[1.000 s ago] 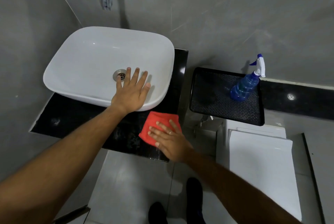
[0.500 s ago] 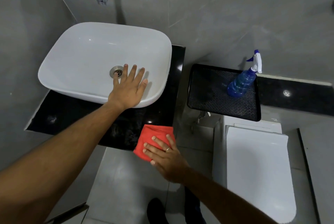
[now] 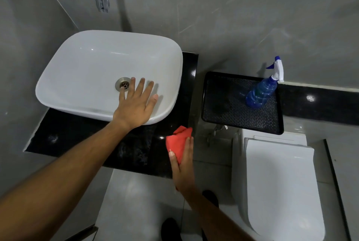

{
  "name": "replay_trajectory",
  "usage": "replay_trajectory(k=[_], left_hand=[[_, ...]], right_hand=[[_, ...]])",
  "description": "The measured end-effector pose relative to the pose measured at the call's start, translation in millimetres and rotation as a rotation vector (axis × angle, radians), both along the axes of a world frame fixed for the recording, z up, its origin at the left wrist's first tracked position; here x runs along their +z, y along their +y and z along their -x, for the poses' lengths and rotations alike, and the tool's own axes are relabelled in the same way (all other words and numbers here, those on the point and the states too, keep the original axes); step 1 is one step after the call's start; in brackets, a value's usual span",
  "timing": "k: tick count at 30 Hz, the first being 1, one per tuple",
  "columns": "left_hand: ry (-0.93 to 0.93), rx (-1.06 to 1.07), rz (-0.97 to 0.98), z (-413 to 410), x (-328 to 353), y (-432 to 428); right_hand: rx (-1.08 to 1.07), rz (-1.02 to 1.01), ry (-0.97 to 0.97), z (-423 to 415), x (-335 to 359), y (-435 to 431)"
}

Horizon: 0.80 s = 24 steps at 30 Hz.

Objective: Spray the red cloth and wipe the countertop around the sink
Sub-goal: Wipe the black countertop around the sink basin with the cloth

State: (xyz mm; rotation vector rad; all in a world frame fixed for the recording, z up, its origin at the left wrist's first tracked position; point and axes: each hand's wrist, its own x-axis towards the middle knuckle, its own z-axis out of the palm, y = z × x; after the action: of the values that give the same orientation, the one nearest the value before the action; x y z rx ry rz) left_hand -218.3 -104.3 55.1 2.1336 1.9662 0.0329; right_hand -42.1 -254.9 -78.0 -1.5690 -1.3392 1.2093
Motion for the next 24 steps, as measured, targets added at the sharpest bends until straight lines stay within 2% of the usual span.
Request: replay_trajectory(k=[3, 10, 14, 19, 24], left_hand=[[-0.016, 0.005, 0.01, 0, -1, -1], [-0.042, 0.019, 0.011, -1, 1, -2], [-0.055, 0.041, 0.014, 0, -1, -1], [-0.065, 0.037, 0.003, 1, -4, -2], [-0.07, 0.042, 0.019, 1, -3, -1]], right_hand=[[-0.057, -0.034, 0.16, -7, 1, 37], [-0.048, -0.139, 0.248, -21, 19, 181], [-0.033, -0.153, 0.221, -29, 23, 262], [0.032, -0.134, 0.011, -41, 30, 344], [0.09, -0.076, -0.154, -41, 29, 361]])
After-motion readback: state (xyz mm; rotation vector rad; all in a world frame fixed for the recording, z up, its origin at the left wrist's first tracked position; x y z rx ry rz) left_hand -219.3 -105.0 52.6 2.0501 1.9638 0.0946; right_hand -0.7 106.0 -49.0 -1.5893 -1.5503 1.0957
